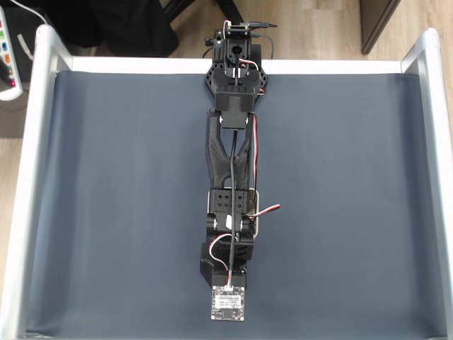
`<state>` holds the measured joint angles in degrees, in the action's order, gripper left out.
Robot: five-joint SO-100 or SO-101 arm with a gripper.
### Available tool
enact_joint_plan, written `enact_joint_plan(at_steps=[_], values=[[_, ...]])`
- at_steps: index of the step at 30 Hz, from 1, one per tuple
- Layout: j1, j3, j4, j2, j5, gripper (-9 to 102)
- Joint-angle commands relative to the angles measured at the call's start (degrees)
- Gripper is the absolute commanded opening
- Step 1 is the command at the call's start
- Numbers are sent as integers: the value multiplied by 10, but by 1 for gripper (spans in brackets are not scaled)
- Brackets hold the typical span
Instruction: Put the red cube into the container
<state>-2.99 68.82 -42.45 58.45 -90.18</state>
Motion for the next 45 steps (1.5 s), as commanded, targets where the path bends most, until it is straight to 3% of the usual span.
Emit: enact_joint_plan(at_steps=[1, 10, 27, 33, 38, 45], values=[[-5, -33, -7, 29, -1, 0], [-9, -24, -72, 207, 12, 0], [-12, 296, -99, 599, -37, 0], [7, 438, -85, 700, -41, 0], [20, 541, -24, 737, -40, 0], [14, 581, 18, 722, -22, 0]])
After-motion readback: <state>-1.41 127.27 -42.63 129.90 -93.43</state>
